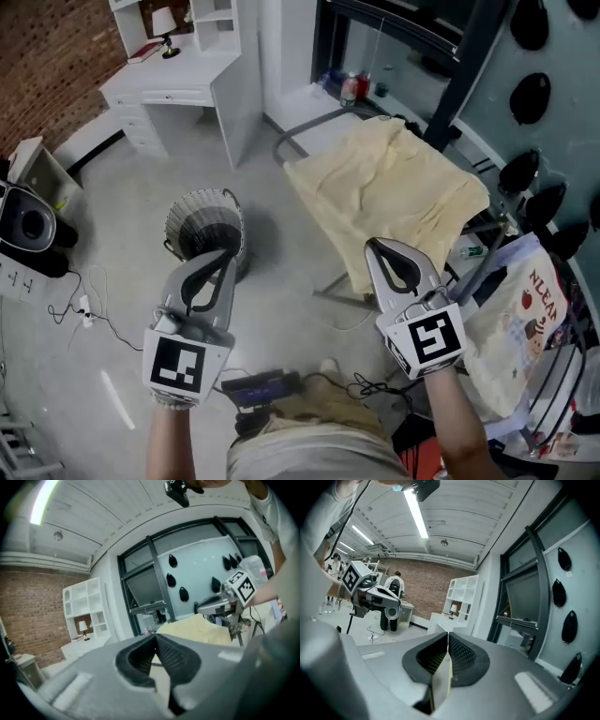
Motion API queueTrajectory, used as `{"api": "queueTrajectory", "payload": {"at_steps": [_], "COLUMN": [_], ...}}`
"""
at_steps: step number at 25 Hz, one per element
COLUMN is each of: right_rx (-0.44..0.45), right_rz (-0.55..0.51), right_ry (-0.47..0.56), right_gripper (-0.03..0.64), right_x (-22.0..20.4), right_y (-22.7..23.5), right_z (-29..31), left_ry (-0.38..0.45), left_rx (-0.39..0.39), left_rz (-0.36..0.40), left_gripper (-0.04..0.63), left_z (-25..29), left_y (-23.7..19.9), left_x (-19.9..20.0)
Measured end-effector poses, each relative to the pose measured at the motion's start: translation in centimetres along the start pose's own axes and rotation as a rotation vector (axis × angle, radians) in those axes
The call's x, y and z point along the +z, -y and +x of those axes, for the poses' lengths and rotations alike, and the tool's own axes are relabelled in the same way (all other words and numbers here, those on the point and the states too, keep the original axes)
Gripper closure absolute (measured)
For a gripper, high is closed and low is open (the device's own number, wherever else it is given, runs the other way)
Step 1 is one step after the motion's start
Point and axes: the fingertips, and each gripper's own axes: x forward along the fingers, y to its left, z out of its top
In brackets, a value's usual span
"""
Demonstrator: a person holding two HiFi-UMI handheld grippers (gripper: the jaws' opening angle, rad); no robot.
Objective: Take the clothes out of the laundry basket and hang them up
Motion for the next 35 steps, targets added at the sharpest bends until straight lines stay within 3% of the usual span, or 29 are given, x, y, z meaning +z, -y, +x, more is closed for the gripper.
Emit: {"api": "queueTrajectory", "payload": {"at_steps": [7,16,22,35], "right_rx": [0.142,0.289,0.321,0.353], "right_rz": [0.019,0.003,0.012,0.029], "right_ry": [-0.012,-0.026,-0.033,-0.03], "right_gripper": [0.611,0.611,0.611,0.612], "right_x": [-1.2,-2.9,-2.9,-2.9], "right_y": [-3.7,-7.6,-8.4,-9.3], "right_z": [2.5,4.0,5.1,5.3], "left_ry": [-0.084,-0.151,-0.18,-0.164], "left_rx": [0.142,0.207,0.221,0.245], "left_rz": [-0.06,-0.111,-0.129,-0.138], "left_gripper": [0.601,0.601,0.601,0.601], "left_z": [-4.5,-7.0,-7.1,-7.1], "left_y": [-2.1,-2.0,-2.2,-2.3], "left_x": [-4.7,-8.6,-10.0,-9.8]}}
